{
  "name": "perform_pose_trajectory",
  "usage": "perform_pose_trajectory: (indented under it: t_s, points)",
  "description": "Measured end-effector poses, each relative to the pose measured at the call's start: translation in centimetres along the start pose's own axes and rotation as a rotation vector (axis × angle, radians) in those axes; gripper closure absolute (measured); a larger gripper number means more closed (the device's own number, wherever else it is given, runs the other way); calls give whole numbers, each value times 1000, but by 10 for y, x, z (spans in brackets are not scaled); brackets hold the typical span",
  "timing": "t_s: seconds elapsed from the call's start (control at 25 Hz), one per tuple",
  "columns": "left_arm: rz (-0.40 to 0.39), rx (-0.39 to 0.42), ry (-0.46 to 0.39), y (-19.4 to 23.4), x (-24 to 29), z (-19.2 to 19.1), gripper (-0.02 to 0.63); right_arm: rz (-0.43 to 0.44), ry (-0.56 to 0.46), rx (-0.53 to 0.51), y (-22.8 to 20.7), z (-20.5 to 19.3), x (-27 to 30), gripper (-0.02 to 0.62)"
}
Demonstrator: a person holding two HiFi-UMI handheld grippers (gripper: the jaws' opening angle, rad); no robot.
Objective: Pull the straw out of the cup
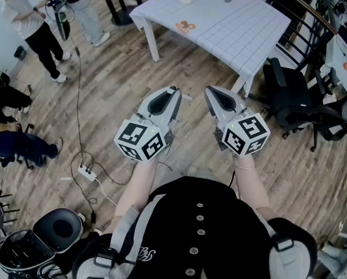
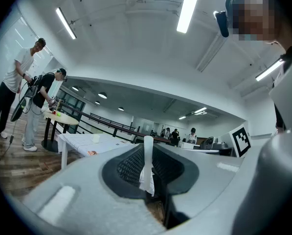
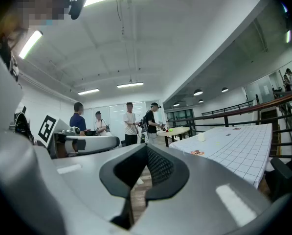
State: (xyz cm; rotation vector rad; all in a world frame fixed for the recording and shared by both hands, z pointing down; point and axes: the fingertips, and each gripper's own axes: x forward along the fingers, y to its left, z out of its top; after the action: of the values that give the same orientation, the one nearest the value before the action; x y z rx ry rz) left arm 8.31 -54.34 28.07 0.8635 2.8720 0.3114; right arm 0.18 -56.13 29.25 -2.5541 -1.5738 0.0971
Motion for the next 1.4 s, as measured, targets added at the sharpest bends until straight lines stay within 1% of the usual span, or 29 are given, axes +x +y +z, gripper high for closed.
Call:
perform_pose_trajectory:
  t_s: [0.4, 0.52, 0.68, 0.8, 0.96, 1.08, 1.28, 1.4]
  points:
    - [-4, 0, -20, 3, -6, 2, 557, 2, 4, -6, 12, -7, 3, 595]
    - [-3, 2, -17, 2, -1, 3, 557, 1, 0, 1, 7, -4, 3, 595]
    - [-7, 3, -12, 3, -2, -2, 557, 11, 1, 22, 10, -12, 6, 595]
    - [-12, 10, -3, 1, 8, 1, 557, 22, 12, 31, 3, -9, 7, 595]
    - [-11, 16, -8, 2, 20, 5, 557, 12, -7, 47, -9, -2, 6, 595]
    - [-20, 18, -5, 1, 30, 3, 557, 29, -16, 57, -14, 0, 5, 595]
    - [-12, 13, 0, -5, 41, -6, 557, 48, -3, 57, -23, -9, -1, 595]
    - [-4, -6, 1, -4, 49, -13, 557, 35, -8, 23, -30, -12, -2, 595]
